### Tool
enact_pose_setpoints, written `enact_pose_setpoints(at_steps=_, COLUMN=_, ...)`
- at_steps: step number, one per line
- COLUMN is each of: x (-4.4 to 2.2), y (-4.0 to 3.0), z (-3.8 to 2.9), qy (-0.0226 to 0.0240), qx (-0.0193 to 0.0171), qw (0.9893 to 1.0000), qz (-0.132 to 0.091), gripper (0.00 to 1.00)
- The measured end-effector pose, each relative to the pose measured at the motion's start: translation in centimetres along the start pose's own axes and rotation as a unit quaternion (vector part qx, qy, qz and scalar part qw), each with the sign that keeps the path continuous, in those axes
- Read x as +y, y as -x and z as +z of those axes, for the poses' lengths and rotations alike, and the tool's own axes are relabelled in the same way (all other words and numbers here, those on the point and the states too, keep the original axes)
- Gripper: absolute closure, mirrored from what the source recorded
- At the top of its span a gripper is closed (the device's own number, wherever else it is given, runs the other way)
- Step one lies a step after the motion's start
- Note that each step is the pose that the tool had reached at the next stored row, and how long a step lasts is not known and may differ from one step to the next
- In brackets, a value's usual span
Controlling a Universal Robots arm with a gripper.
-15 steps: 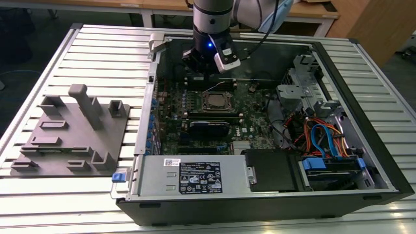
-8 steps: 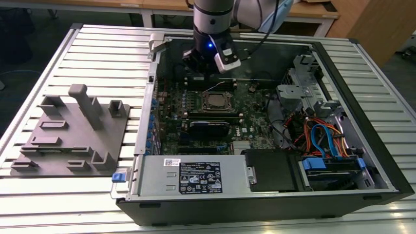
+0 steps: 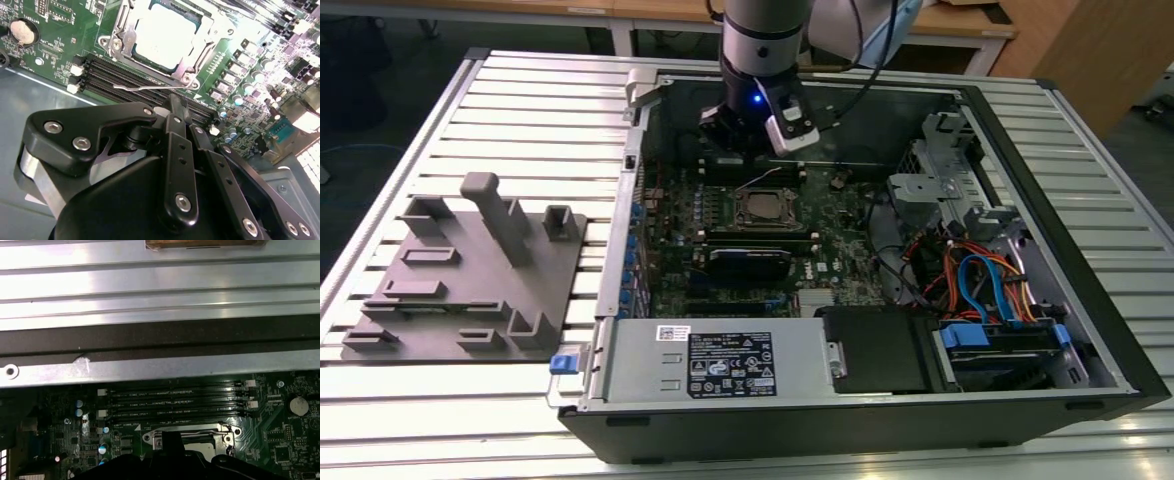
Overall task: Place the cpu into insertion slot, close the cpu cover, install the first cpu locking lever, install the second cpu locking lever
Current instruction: 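Install the first cpu locking lever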
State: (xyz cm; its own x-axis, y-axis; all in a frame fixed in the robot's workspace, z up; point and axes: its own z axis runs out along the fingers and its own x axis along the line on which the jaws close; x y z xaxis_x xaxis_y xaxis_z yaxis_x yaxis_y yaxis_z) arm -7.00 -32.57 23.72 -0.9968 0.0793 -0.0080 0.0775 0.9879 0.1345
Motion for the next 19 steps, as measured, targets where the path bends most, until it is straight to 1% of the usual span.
enact_pose_setpoints(at_steps=3, x=0.01, y=0.13, z=0.0, qy=0.0, qx=0.0, qw=1.0, qz=0.0, gripper=0.9)
enact_pose_setpoints(at_steps=14, x=0.01, y=0.22, z=0.0, qy=0.0, qx=0.0, qw=1.0, qz=0.0, gripper=0.9)
enact_pose_setpoints(at_steps=19, x=-0.1, y=1.09, z=0.11, qy=0.0002, qx=0.0, qw=1.0, qz=0.0, gripper=0.9)
